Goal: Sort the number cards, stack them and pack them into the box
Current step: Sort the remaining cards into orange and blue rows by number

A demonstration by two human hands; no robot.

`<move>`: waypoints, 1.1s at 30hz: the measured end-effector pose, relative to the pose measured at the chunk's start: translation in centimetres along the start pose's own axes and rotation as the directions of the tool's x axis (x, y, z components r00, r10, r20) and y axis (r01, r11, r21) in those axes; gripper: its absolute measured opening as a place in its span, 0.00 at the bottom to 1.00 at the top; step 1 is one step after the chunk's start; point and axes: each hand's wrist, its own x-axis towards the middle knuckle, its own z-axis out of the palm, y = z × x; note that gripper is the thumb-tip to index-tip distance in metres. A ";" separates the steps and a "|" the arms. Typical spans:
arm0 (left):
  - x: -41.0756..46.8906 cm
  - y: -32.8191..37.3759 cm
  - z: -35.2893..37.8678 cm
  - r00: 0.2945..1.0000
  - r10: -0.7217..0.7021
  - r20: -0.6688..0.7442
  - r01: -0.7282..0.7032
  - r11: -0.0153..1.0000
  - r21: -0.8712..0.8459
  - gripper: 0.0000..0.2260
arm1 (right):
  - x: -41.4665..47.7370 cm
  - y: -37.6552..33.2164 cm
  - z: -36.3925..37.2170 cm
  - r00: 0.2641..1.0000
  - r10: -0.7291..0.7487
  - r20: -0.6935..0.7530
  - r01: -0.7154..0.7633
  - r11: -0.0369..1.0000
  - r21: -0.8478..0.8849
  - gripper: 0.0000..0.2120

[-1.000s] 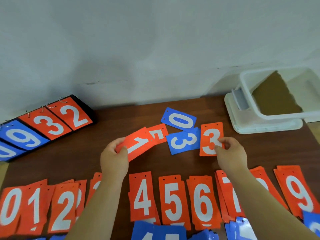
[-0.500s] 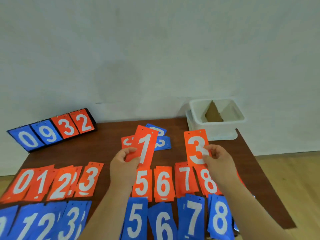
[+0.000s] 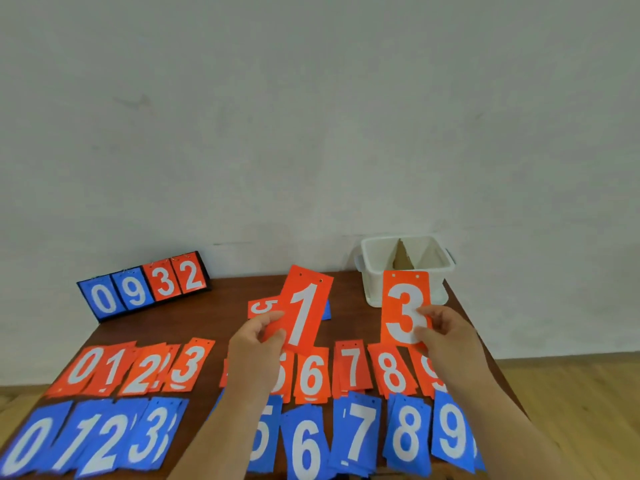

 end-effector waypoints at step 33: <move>10.6 -13.4 -38.2 0.772 -0.323 -0.548 0.216 0.943 -0.253 0.15 | -3.7 -7.9 41.9 0.862 -0.025 0.506 0.111 0.984 -0.139 0.16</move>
